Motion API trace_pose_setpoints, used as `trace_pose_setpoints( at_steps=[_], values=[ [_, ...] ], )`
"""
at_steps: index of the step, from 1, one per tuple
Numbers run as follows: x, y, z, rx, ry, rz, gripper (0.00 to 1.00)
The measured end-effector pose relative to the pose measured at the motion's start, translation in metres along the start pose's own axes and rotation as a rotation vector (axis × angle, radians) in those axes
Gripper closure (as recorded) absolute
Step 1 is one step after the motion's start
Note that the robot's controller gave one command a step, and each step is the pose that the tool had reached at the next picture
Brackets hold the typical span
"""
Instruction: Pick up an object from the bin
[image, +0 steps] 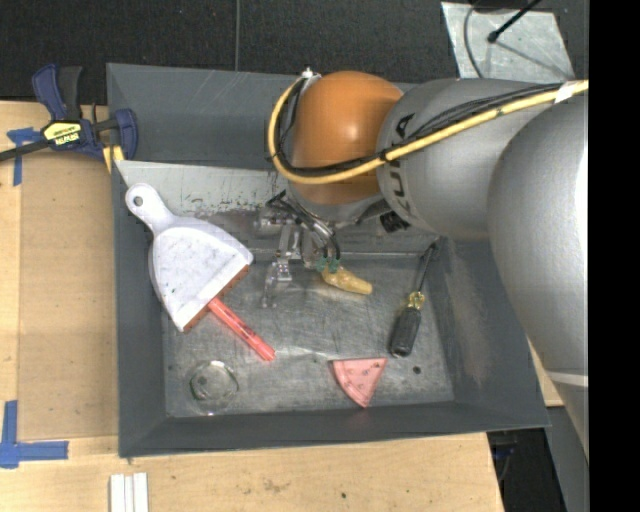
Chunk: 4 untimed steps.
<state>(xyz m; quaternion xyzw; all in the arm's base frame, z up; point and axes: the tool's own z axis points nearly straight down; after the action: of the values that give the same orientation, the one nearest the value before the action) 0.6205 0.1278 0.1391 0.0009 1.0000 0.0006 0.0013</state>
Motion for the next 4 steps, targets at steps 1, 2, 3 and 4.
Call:
trace_pose_setpoints(
  at_steps=[1, 2, 3, 4],
  values=[
    [-0.002, -0.017, -0.004, 0.001, -0.002, -0.094, 0.0],
    [0.0, 0.006, 0.029, 0.001, -0.003, -0.154, 0.0],
    [0.001, 0.022, 0.044, -0.001, 0.002, 0.003, 0.0],
    [-0.008, 0.023, 0.061, 0.003, -0.005, -0.113, 0.0]
  ],
)
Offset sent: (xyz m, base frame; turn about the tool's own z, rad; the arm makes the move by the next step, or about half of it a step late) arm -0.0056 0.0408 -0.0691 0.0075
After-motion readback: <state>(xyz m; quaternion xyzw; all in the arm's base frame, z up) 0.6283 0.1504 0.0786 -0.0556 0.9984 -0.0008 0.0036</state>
